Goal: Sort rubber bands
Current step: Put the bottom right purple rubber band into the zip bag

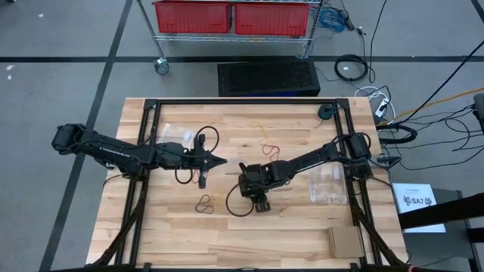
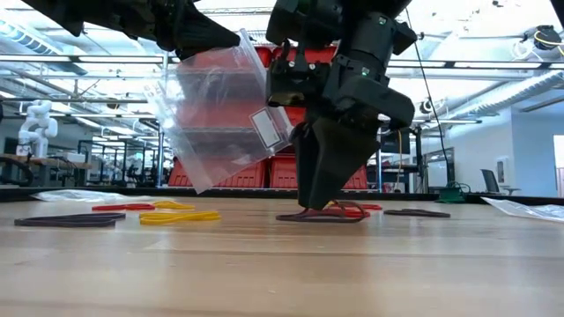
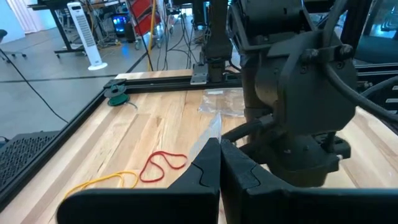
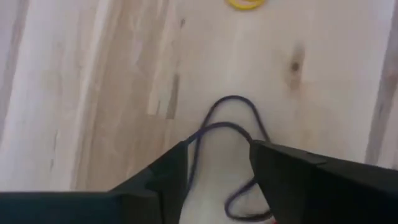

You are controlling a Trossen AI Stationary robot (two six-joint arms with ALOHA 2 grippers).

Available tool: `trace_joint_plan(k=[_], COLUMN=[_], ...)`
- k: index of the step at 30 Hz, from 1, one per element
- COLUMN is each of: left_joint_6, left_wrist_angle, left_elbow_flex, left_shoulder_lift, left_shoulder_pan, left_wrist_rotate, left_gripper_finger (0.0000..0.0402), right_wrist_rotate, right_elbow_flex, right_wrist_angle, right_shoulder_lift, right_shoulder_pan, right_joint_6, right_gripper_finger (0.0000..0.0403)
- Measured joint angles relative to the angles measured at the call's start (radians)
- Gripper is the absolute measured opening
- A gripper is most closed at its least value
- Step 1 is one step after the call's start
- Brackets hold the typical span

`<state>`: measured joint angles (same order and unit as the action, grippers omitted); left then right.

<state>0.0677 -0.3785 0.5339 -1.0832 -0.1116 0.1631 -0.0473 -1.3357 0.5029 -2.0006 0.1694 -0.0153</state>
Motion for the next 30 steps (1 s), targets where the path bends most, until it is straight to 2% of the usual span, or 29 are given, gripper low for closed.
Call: trace_joint_plan(k=[11,17,21,30], left_joint_6=[0.000,0.000,0.000,0.008], left_wrist_angle=[0.000,0.003,0.007,0.006], left_elbow_flex=[0.000,0.000,0.000,0.000], left_shoulder_lift=[0.000,0.000,0.000,0.000], left_shoulder_pan=[0.000,0.000,0.000,0.000], left_wrist_rotate=[0.000,0.000,0.000,0.000], left_gripper_finger=[0.0000,0.0000,0.0000,0.0000], right_wrist_rotate=[-0.007,-0.026,-0.090,-0.053], right_elbow_flex=[0.000,-0.002,-0.002,0.000], right_wrist_angle=[-0.006,0.001,-0.016,-0.026], right_shoulder_lift=[-0.005,-0.036,-0.038,-0.036], right_shoulder_pan=[-0.011,-0.036,-0.054,-0.052], right_joint_6=[-0.028,-0.048,-0.099,-0.135], right_gripper_finger=[0.0221,0.0221,0.0218,0.0228])
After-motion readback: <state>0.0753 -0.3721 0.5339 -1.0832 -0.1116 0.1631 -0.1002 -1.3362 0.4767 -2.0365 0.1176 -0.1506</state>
